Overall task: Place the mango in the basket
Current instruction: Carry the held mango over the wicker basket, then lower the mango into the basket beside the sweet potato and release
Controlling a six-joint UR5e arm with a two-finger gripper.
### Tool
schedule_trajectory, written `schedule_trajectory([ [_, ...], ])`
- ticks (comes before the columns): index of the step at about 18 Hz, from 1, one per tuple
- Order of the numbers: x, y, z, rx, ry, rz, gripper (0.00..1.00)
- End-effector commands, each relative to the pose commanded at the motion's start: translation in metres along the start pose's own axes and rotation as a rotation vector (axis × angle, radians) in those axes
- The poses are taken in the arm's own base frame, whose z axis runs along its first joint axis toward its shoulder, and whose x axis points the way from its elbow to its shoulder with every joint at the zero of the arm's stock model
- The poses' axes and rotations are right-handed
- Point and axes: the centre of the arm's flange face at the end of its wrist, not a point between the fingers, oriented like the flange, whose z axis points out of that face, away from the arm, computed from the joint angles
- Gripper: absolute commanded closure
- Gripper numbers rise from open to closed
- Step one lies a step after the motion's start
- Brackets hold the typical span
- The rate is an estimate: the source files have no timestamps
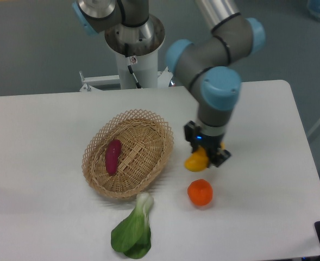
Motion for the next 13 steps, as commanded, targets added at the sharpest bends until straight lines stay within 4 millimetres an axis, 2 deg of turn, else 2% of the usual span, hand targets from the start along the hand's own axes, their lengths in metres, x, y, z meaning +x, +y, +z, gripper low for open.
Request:
schedule_trajectory([
  [3, 0.034, -0.020, 0.010, -0.006, 0.024, 0.033, 0.45],
  [6, 0.059, -0.043, 0.017, -0.014, 0.040, 0.054, 0.44],
  [11, 0.087, -0.078, 0.030, -0.031, 0.054, 0.073, 0.44],
  [13, 0.088, -0.082, 0.031, -0.025, 0.040, 0.080, 0.43],
])
